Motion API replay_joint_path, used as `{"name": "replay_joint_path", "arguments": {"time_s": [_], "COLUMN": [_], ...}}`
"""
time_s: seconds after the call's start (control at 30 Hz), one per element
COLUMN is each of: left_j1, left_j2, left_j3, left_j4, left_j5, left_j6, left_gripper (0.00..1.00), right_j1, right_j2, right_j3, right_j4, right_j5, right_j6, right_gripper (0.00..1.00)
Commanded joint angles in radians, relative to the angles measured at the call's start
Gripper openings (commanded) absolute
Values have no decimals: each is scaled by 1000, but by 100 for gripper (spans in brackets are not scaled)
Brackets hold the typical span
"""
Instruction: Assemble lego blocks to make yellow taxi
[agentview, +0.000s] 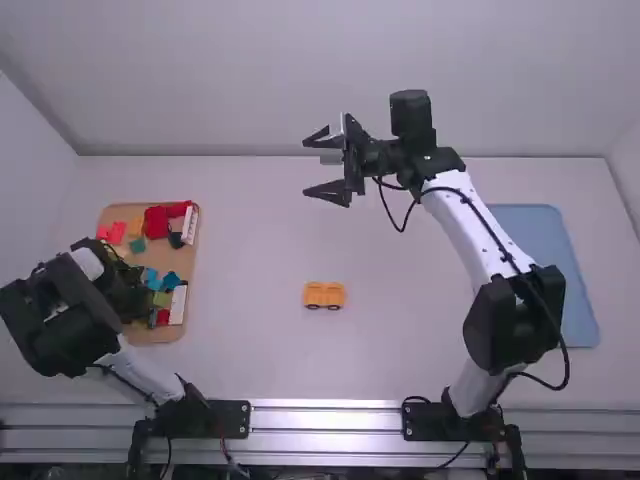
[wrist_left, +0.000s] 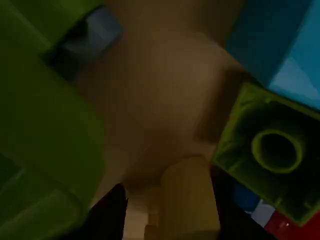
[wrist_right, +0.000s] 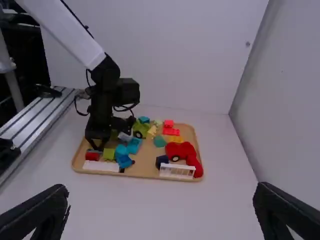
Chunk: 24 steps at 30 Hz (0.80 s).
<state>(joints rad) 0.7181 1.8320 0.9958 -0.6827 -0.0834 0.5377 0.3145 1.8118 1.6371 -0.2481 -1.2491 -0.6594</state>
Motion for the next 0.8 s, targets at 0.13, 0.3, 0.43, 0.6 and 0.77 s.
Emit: {"name": "replay_joint_path", "arguments": {"time_s": [0.13, 0.3, 0.43, 0.6, 0.77], "left_j1": [2, 13, 22, 19, 19], "left_j2": [16, 16, 16, 16, 16], "left_j3": [5, 18, 14, 14, 13], "left_j4": [-58, -56, -60, -68, -57], "left_j5": [-19, -77, 16, 17, 24], "left_j6": [-18, -94, -5, 9, 2], "left_gripper": [69, 60, 45, 43, 30], "right_j1": [-7, -7, -7, -7, -7], "right_j2": [-19, -19, -19, -19, -19], "right_j3": [32, 31, 32, 32, 32], "right_j4": [1, -2, -1, 2, 2], "right_j5": [-6, -6, -6, -6, -6], "right_j6": [6, 5, 5, 5, 5], "right_gripper": [99, 99, 99, 99, 99]}}
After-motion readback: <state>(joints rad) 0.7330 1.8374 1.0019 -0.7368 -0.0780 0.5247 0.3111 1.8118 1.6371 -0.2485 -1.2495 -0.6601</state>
